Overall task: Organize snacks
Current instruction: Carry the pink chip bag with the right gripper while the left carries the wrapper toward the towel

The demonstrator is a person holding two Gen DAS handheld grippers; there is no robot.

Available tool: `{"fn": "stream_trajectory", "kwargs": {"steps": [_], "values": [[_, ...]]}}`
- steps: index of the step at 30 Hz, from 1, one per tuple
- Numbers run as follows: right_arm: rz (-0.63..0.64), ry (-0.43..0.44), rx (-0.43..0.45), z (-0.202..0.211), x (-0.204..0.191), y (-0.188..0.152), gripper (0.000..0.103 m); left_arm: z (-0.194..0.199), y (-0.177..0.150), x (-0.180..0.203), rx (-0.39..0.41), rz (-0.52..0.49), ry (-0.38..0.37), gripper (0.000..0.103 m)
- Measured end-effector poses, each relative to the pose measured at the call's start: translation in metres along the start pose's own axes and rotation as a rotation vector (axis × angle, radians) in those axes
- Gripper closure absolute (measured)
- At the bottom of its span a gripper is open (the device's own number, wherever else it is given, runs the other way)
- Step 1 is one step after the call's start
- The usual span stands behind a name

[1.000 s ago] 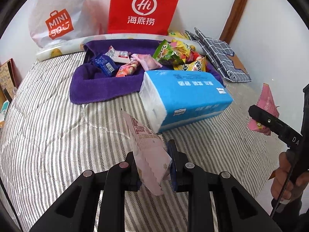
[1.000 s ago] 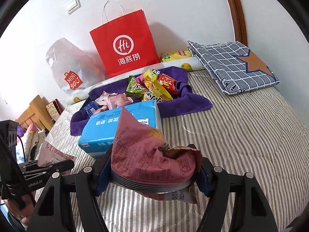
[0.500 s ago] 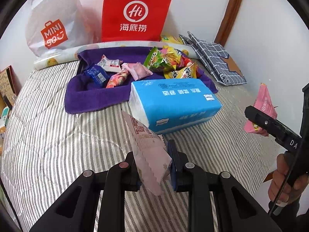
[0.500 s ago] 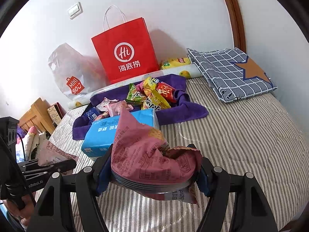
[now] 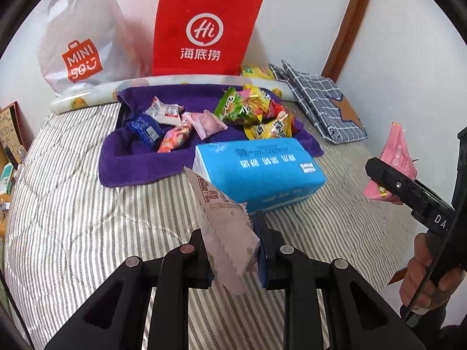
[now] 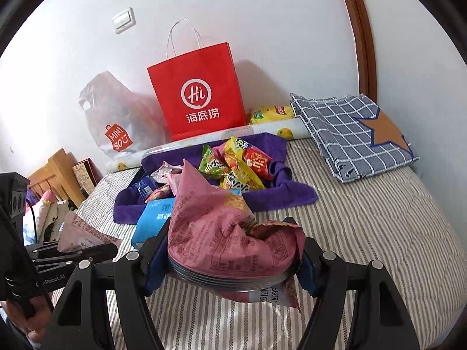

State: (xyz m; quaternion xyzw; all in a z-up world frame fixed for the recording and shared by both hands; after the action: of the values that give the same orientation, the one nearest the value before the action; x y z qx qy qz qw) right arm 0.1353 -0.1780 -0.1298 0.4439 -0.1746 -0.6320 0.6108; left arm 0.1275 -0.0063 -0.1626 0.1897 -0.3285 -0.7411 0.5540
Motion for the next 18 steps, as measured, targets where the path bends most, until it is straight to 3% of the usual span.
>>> {"fn": "stream_trajectory", "kwargs": {"steps": [18], "values": [[0.037,0.008,0.031,-0.007,-0.023,0.023,0.033,0.006,0.027,-0.010,0.029,0.029,-0.046,0.081]]}}
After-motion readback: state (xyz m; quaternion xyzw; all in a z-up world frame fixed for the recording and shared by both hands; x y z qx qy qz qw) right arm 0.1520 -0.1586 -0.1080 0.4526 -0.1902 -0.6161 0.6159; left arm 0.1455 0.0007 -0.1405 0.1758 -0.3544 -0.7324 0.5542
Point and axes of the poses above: each gripper's, at about its wrist camera, not at the fingertips, and z roughly against the way its jaws point, x to its right, y to its top, the point moved 6 cm from there along -z, roughly the way its jaws point, and after that the axes turned 11 degrees about -z, right-handed, at the moved point
